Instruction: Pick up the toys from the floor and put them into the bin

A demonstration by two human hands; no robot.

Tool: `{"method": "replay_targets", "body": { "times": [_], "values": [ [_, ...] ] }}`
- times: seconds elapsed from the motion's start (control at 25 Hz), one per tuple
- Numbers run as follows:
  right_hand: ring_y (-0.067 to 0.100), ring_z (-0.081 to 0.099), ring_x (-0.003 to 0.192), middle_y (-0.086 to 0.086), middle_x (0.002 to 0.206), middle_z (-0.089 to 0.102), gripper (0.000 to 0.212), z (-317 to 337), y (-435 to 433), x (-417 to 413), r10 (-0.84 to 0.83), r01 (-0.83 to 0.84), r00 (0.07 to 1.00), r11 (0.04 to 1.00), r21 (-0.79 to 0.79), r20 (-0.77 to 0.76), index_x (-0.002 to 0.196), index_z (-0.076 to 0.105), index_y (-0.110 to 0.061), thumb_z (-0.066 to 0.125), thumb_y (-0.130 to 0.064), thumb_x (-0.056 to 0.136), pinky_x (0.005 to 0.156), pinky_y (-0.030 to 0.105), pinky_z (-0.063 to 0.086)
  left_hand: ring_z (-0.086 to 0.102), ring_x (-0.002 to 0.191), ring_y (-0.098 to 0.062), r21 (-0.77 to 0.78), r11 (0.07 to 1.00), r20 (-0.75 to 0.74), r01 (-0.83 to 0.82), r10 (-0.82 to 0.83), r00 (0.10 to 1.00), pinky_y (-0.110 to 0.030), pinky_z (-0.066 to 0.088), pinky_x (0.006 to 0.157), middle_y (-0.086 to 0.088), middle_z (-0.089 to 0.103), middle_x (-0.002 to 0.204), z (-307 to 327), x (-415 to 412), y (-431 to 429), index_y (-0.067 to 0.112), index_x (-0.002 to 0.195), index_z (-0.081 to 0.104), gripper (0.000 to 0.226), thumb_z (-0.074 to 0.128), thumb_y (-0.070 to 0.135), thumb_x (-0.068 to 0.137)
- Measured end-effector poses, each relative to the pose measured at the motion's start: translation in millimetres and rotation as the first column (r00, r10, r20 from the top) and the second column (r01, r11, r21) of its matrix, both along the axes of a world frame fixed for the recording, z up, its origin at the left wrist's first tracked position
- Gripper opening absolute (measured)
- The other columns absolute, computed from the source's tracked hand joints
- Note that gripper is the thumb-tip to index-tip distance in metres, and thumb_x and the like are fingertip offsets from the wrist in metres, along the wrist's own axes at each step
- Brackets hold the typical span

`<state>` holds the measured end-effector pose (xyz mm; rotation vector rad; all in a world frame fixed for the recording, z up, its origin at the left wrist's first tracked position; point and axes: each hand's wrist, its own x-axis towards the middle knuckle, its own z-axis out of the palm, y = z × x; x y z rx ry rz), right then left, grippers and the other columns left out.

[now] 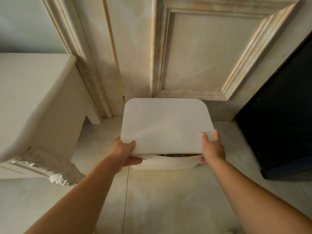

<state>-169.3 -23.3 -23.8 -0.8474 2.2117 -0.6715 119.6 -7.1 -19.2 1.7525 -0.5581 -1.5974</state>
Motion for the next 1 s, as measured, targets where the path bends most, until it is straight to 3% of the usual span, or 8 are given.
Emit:
{"method": "replay_targets", "body": {
  "times": [0.16, 0.32, 0.6, 0.76, 0.88, 1.0],
  "values": [
    [0.036, 0.069, 0.067, 0.014, 0.126, 0.048, 0.065, -1.2, -15.2, 0.3, 0.001, -0.001, 1.0, 1.0, -0.003, 0.001, 0.147, 0.014, -0.047, 0.041, -0.062, 0.089, 0.038, 0.029, 0.053, 0.064, 0.095, -0.042, -0.031, 0.999, -0.042, -0.01, 0.009, 0.999, -0.054, 0.06, 0.067, -0.013, 0.048, 0.125, -5.3, 0.9, -17.2, 0.019, 0.136, 0.034, 0.049, 0.058, 0.015, 0.094],
    [0.035, 0.069, 0.062, 0.014, 0.127, 0.047, 0.066, -3.8, -20.9, 0.6, -0.004, 0.004, 1.0, 1.0, 0.007, -0.031, 0.147, 0.014, -0.047, 0.039, -0.064, 0.089, 0.037, 0.025, 0.051, 0.064, 0.097, -0.045, -0.025, 1.0, -0.069, -0.009, 0.007, 0.998, -0.051, 0.06, 0.063, -0.014, 0.05, 0.127, -9.4, 5.0, -25.0, 0.018, 0.136, 0.035, 0.05, 0.059, 0.012, 0.093],
    [0.032, 0.07, 0.054, 0.012, 0.13, 0.05, 0.066, 1.0, -19.3, -2.5, -0.001, 0.001, 1.0, 1.0, -0.005, 0.031, 0.145, 0.012, -0.05, 0.041, -0.064, 0.088, 0.05, 0.039, 0.06, 0.065, 0.095, -0.044, -0.008, 0.999, -0.068, -0.031, 0.031, 0.997, -0.047, 0.061, 0.06, -0.011, 0.048, 0.123, 0.6, 0.6, -17.9, 0.023, 0.138, 0.031, 0.054, 0.06, 0.015, 0.093],
    [0.038, 0.068, 0.086, 0.005, 0.144, 0.046, 0.072, 14.2, -3.3, -9.5, 0.063, -0.063, 0.99, 0.998, -0.004, 0.124, 0.148, 0.003, -0.049, 0.043, -0.06, 0.089, 0.06, 0.037, 0.059, 0.071, 0.081, -0.039, 0.01, 0.999, -0.026, -0.045, 0.045, 0.999, -0.046, 0.061, 0.069, -0.012, 0.047, 0.129, 18.8, 0.3, -4.3, 0.021, 0.139, 0.032, 0.061, 0.066, 0.033, 0.089],
    [0.039, 0.05, 0.123, 0.011, 0.149, 0.039, 0.072, 32.2, 17.9, -11.6, 0.149, -0.148, 0.989, 0.989, 0.024, -0.011, 0.152, 0.005, -0.036, 0.038, -0.059, 0.092, 0.094, 0.043, 0.046, 0.073, 0.073, -0.035, 0.076, 0.997, 0.101, 0.003, -0.011, 0.995, -0.043, 0.061, 0.07, -0.014, 0.041, 0.141, 40.3, 1.4, 3.4, 0.019, 0.145, 0.025, 0.08, 0.066, 0.05, 0.084],
    [0.038, 0.04, 0.132, 0.021, 0.149, 0.034, 0.069, 49.8, 34.8, -5.3, 0.188, -0.191, 0.974, 0.982, -0.009, -0.122, 0.153, 0.014, -0.024, 0.036, -0.055, 0.095, 0.103, 0.043, 0.036, 0.067, 0.085, -0.032, 0.079, 0.983, 0.324, 0.165, -0.182, 0.928, -0.041, 0.06, 0.067, -0.02, 0.042, 0.142, 60.4, -4.1, 18.4, 0.012, 0.149, 0.015, 0.086, 0.064, 0.046, 0.087]
  ]
}}
